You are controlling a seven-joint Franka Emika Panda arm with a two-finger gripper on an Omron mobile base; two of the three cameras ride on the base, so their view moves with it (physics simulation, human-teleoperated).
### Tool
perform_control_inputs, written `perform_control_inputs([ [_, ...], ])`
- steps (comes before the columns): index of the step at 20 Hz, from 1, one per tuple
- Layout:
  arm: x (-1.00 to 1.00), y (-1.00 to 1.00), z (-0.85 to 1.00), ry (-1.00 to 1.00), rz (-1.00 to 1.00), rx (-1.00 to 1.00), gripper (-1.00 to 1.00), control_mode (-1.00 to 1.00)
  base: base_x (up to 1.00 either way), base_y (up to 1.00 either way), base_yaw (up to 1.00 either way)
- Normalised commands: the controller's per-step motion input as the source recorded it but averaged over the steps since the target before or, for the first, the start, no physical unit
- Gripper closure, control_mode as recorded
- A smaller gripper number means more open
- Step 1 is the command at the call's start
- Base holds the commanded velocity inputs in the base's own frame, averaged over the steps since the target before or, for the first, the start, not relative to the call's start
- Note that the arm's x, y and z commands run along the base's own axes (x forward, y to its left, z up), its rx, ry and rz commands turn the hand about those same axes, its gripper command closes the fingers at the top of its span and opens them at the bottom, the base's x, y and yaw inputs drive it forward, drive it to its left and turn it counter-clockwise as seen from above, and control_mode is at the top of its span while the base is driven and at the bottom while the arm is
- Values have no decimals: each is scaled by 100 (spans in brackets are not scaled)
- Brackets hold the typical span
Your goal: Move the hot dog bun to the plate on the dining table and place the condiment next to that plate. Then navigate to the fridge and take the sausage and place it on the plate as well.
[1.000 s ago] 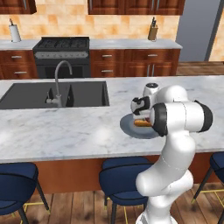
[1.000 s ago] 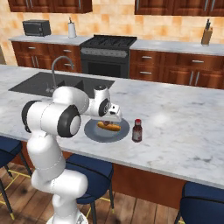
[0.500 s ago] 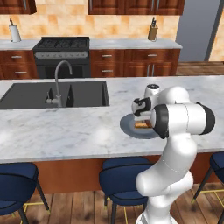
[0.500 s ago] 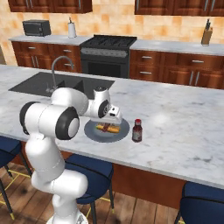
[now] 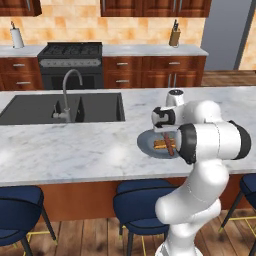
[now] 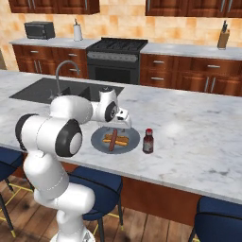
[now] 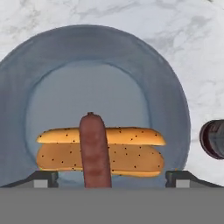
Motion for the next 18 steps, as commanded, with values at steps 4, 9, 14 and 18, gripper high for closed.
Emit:
perform_control_inputs([
  [4,-60,0,62,-3,-2,-2,-100,-100,0,0,0],
  [9,-79,2,56,0,0,0,-100,-100,0,0,0],
  [14,-80,9,52,0,0,0,-100,-100,0,0,0],
  [18,-75,21,44,0,0,0,-100,-100,0,0,0],
])
